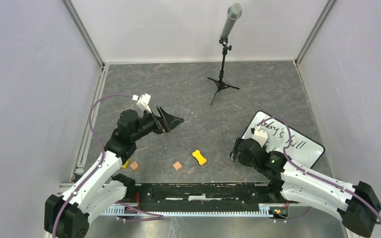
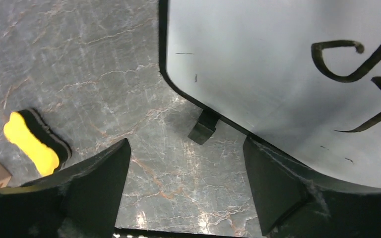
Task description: Erase the whiteboard
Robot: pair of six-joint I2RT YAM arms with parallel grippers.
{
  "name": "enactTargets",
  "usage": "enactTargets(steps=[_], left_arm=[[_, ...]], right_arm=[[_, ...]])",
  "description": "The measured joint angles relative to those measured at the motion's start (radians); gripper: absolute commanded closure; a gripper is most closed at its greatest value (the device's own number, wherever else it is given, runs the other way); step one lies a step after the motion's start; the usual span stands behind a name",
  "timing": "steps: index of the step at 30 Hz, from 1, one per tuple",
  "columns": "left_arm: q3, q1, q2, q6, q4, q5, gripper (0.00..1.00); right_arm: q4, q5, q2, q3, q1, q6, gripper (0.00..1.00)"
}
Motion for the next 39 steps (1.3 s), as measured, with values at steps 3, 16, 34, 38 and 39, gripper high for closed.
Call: enactTargets(steps=[3, 16, 34, 38, 39], left_arm=[[-0.001, 0.0, -0.024, 0.0, -0.003, -0.008, 0.0], [-0.014, 0.0, -0.052, 0.011, -0.029, -0.025, 0.0], [-0.031, 0.0, -0.055, 0.024, -0.033, -0.052, 0.0], [-0.031, 0.0, -0.053, 0.025, -0.033, -0.055, 0.0], [-0.031, 0.0, -0.053, 0.026, -0.033, -0.056, 0.0]], right_arm=[[0.0, 0.026, 0.056, 0.001, 0.001, 0.1, 0.33], [-0.057, 0.107, 0.292, 0.076, 0.008, 0.294, 0.55], [-0.082, 0.218, 0.515, 0.201, 0.074, 0.255, 0.96], [-0.044, 0.233, 0.537, 0.209, 0.084, 0.19, 0.99], [-0.04, 0.236, 0.544, 0.212, 0.086, 0.172, 0.99]])
